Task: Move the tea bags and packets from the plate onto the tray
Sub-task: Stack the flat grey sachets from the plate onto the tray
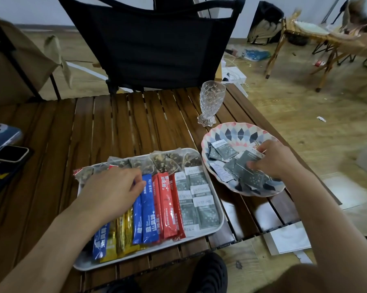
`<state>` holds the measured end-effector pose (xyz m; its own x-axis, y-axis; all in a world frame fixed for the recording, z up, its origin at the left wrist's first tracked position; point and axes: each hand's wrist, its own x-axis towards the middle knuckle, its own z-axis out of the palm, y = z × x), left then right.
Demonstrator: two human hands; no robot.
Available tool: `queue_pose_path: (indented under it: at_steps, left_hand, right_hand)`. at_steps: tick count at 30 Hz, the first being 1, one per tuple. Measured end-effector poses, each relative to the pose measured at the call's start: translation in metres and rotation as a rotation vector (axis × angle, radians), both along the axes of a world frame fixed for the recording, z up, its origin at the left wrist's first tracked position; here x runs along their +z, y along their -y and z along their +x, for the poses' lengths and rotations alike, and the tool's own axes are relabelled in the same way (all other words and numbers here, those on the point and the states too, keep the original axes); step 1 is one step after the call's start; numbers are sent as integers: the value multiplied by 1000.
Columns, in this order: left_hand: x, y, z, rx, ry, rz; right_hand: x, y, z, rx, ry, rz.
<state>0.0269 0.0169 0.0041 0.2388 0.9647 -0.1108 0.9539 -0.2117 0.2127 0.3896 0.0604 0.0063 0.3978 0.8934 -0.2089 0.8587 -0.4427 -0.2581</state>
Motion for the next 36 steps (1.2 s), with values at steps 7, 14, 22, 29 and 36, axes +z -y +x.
queue_pose_path:
  at_steps: [7, 14, 22, 29, 36]
  left_hand:
    - [2, -1, -3, 4, -13, 11]
    - [4, -1, -4, 8, -6, 8]
    - [3, 0, -6, -4, -28, 52]
    - [3, 0, -8, -8, -3, 52]
    - [4, 1, -9, -7, 19, 37]
  right_hand:
    - [13, 2, 3, -25, -98, 99]
    - [28, 9, -15, 94, -210, 327]
    - [4, 18, -97, 471, -334, 61]
    - [-5, 18, -117, 423, -262, 83]
    - [-11, 21, -131, 557, 55, 175]
